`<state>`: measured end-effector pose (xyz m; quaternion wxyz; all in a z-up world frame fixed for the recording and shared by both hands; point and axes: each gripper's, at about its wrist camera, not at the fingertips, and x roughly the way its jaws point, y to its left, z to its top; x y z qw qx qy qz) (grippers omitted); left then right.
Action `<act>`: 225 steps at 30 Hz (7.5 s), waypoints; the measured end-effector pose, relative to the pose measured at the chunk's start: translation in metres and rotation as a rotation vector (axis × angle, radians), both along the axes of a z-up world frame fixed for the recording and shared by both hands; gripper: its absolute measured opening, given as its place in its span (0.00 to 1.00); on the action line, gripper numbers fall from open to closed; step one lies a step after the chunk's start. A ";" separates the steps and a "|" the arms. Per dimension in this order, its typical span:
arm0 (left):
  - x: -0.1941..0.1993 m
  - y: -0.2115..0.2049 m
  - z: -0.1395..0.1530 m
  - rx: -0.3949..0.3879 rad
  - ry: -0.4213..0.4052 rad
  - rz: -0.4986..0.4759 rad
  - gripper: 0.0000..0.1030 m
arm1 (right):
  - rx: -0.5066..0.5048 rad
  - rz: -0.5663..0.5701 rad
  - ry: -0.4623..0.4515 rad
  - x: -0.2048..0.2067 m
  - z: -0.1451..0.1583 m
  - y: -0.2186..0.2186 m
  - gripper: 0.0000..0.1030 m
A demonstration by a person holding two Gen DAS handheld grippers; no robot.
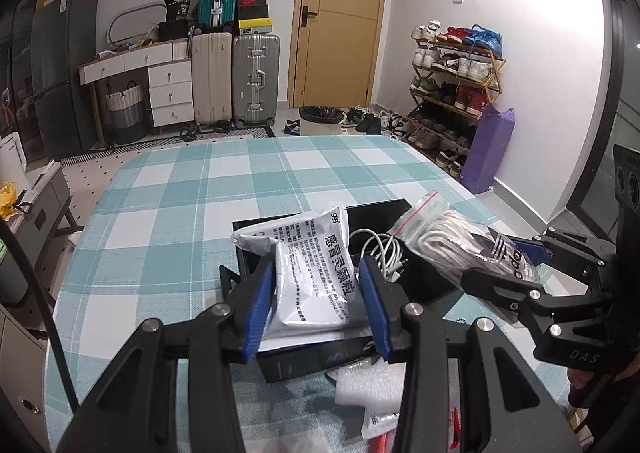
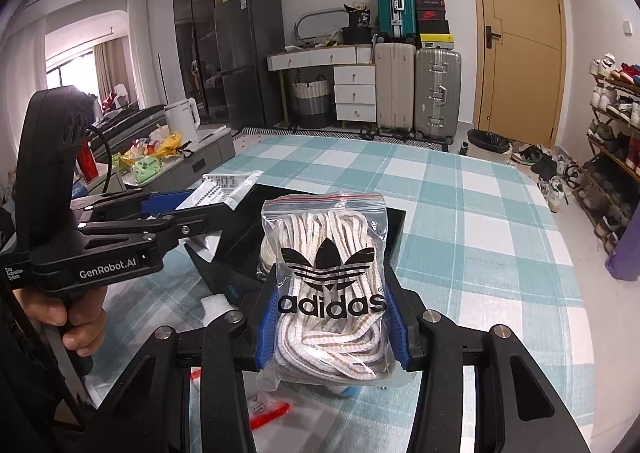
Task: Organize soft objects
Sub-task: 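Carry the medicine packet with the left gripper while the right gripper carries the adidas bag over the box, then open the left gripper into the box while the right gripper drops the adidas bag inside, then grasp the white bubble-wrap foam with the left gripper and lift it, then grasp the white plush doll with the right gripper while the left gripper holds the foam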
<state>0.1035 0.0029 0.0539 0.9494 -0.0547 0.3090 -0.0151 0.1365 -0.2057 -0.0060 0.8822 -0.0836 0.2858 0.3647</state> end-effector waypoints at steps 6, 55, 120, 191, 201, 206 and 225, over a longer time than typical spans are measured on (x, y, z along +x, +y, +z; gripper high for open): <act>0.014 -0.001 -0.008 0.002 0.028 -0.001 0.41 | -0.042 0.016 0.017 0.015 -0.006 0.014 0.44; 0.036 0.002 -0.027 0.046 0.084 -0.005 0.43 | -0.292 0.210 -0.002 0.064 -0.033 0.080 0.61; -0.031 -0.050 -0.050 0.025 0.143 -0.192 0.95 | -0.142 -0.044 0.235 0.019 -0.070 -0.027 1.00; -0.051 0.008 -0.020 -0.033 -0.002 -0.029 0.86 | -0.021 -0.017 0.312 0.009 -0.076 0.006 0.85; -0.050 0.006 -0.022 -0.034 0.004 -0.034 0.86 | -0.016 -0.038 0.345 0.016 -0.085 0.011 0.88; -0.049 0.005 -0.023 -0.036 0.005 -0.034 0.86 | -0.016 -0.042 0.326 0.013 -0.085 0.010 0.82; -0.051 0.009 -0.013 -0.030 -0.021 -0.015 0.86 | 0.000 0.012 0.205 -0.011 -0.055 -0.004 0.56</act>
